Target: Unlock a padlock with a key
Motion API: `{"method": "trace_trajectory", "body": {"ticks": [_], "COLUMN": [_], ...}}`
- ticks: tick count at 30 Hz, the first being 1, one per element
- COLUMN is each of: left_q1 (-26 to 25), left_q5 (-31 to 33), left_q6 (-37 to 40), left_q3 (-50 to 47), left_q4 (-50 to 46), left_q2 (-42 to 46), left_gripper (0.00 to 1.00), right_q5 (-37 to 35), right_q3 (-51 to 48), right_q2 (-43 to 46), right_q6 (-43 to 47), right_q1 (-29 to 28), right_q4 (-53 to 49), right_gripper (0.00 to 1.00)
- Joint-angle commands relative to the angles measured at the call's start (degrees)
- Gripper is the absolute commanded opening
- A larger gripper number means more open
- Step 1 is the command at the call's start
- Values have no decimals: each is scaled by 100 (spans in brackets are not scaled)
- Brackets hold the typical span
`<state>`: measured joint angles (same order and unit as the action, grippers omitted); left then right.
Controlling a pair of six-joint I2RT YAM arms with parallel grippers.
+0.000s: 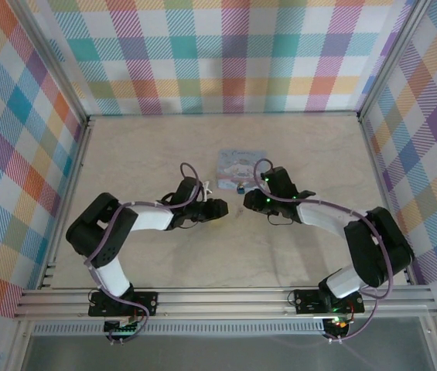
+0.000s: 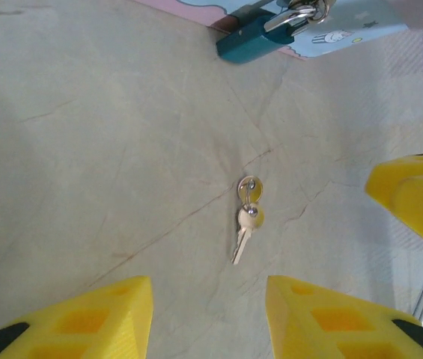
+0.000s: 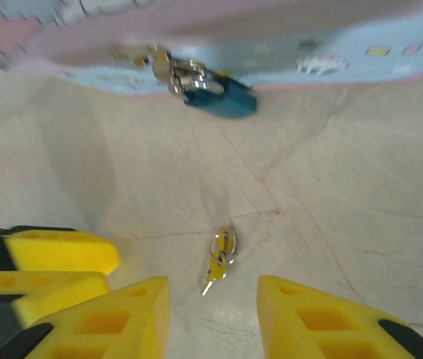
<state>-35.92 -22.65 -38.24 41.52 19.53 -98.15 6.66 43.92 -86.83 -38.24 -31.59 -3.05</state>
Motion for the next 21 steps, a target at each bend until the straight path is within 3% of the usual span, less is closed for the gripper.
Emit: {"method": "trace_trajectory", "body": {"ticks": [1, 15, 21], "left_q1": [-64, -64, -64], "left_q5": [318, 420, 437], "left_q6": [82, -68, -83], "left_q3": [-223, -460, -462], "left_q4": [-125, -51, -72], "left_q2": [343, 394, 401], "left_gripper": [44, 45, 45], "right_q5": [-360, -420, -377], "right_q3": [339, 1075, 1163], "right_q2": [-344, -1534, -1710], "right_q6": [124, 101, 87], "right_q1": [-234, -397, -485], "right_q4": [-435, -646, -683], "right_gripper": [38, 24, 7]}}
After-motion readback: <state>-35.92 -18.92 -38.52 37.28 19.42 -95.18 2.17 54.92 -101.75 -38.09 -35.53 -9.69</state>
